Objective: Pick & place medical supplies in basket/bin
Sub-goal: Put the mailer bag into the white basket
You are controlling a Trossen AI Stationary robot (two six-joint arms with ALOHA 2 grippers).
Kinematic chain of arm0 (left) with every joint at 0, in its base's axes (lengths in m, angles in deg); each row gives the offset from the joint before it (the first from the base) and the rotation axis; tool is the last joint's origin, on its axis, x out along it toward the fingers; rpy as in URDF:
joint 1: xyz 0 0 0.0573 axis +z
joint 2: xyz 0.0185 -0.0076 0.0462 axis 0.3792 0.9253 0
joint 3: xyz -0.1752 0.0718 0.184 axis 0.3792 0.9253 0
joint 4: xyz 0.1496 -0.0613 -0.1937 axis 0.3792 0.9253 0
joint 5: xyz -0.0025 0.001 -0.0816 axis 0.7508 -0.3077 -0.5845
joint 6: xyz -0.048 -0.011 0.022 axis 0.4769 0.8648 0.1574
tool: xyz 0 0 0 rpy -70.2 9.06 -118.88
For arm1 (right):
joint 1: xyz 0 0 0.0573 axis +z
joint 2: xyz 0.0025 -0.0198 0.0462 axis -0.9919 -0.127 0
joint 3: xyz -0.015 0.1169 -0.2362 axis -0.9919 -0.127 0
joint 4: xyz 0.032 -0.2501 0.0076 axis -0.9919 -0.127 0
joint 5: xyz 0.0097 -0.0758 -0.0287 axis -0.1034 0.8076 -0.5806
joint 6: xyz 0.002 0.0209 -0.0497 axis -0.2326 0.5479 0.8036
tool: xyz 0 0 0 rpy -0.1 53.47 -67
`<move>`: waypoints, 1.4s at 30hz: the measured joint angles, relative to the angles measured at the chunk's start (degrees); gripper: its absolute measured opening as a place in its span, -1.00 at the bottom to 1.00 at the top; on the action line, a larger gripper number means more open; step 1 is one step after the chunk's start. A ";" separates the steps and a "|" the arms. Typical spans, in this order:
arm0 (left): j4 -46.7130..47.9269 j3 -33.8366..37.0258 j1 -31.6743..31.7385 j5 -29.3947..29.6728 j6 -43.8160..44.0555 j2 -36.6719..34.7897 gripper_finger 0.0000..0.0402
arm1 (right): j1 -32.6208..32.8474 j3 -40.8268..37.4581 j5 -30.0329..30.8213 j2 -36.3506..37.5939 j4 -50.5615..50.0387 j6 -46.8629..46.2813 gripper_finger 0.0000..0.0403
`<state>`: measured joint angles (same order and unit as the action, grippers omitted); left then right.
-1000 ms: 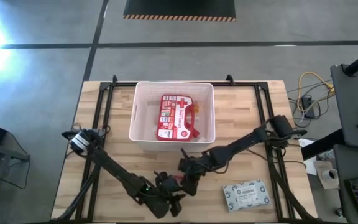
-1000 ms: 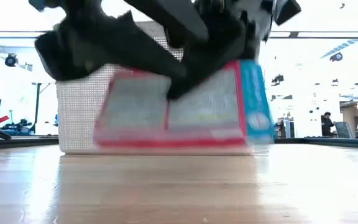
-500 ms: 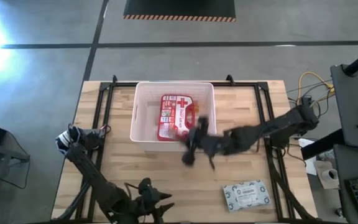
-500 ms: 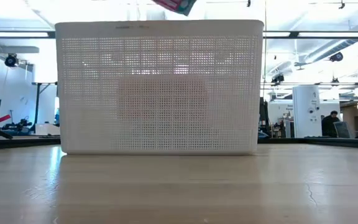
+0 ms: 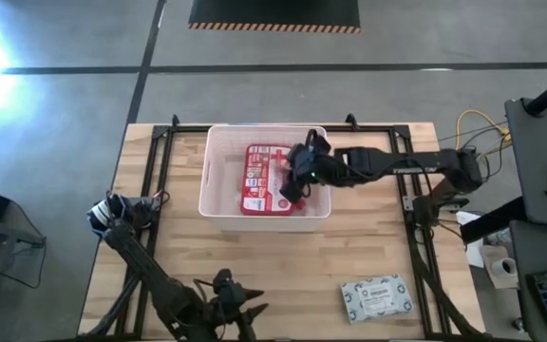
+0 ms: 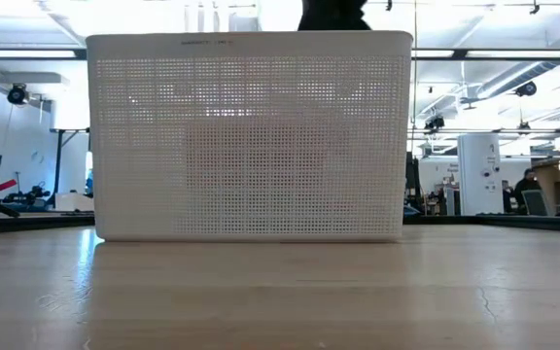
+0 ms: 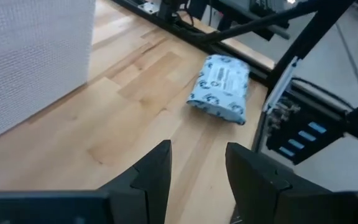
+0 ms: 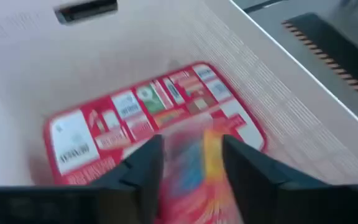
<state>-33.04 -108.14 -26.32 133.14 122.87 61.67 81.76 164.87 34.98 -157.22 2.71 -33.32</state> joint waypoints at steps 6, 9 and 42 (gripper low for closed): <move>0.12 2.23 0.62 0.00 1.45 0.00 -0.33 | 2.69 -0.93 3.55 1.85 -4.56 2.47 0.19; -0.53 3.57 0.99 0.04 1.57 0.00 -0.33 | 7.08 -1.23 3.26 3.89 -7.85 3.77 0.36; -1.68 6.68 2.12 0.04 4.94 -0.02 -0.33 | 65.41 -30.61 -15.01 6.35 -5.43 -28.38 0.84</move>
<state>-34.72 -101.45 -24.20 133.18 127.81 61.65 147.17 134.25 19.97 -150.87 -2.71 -61.70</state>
